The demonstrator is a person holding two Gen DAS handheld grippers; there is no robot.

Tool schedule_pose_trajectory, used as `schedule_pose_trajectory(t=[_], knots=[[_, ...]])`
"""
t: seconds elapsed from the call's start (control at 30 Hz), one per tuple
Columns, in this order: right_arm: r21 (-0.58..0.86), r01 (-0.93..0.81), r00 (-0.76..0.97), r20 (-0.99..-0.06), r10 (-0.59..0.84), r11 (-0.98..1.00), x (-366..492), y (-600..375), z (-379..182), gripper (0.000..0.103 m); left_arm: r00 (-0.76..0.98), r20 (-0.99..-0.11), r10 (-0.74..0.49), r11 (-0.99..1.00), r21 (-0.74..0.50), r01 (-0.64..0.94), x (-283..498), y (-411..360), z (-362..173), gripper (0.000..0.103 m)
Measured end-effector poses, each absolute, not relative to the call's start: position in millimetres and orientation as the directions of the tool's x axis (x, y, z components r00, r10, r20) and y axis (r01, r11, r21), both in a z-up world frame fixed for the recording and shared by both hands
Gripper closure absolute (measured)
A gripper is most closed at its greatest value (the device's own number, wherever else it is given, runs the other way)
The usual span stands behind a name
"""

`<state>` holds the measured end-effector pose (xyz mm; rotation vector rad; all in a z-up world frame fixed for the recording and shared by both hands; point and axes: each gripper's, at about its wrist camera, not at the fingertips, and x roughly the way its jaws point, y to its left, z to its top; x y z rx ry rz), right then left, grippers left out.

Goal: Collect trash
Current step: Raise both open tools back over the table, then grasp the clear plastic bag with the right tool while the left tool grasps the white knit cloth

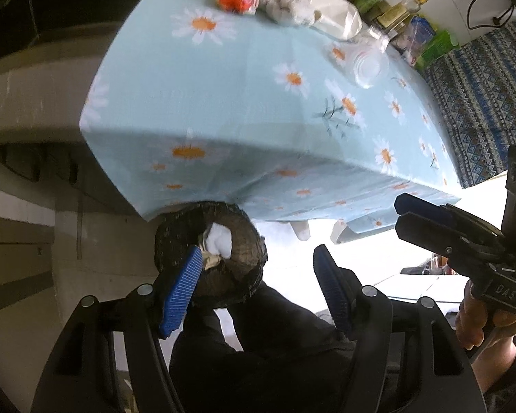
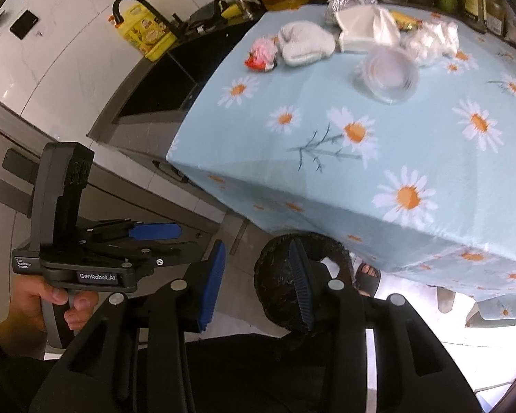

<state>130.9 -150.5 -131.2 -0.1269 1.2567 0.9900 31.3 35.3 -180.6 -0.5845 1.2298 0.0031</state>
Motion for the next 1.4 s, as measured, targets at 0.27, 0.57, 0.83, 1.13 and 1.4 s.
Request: schedule_pose_trajectory(t=[0.27, 0.57, 0.83, 1.13, 1.4], knots=[[0.395, -0.675, 0.046, -0.821, 0.569, 0.624, 146.0, -159.5, -109.4, 0.052, 0.415, -0.869, -0.269, 0.874, -0.402, -0.273, 47.7, 40.5, -146.9, 0.038], [0.381, -0.637, 0.113, -0.814, 0.570, 0.670, 181.9, -168.6, -97.6, 0.039, 0.444, -0.861, -0.247, 0.890, -0.383, -0.246, 79.1, 40.2, -127.8, 0.032], [0.383, -0.600, 0.139, -0.814, 0.563, 0.702, 226.0, -170.3, -98.8, 0.034, 0.459, -0.861, -0.219, 0.896, -0.364, -0.255, 109.0, 48.9, -115.1, 0.027], [0.370, -0.572, 0.126, -0.843, 0.523, 0.733, 276.9, -151.1, -114.4, 0.032, 0.452, -0.872, -0.189, 0.892, -0.345, -0.292, 139.7, 58.8, -110.1, 0.026], [0.359, -0.510, 0.092, -0.881, 0.465, 0.782, 311.7, -131.3, -142.7, 0.032, 0.435, -0.882, -0.178, 0.889, -0.334, -0.313, 159.7, 61.6, -111.4, 0.026]])
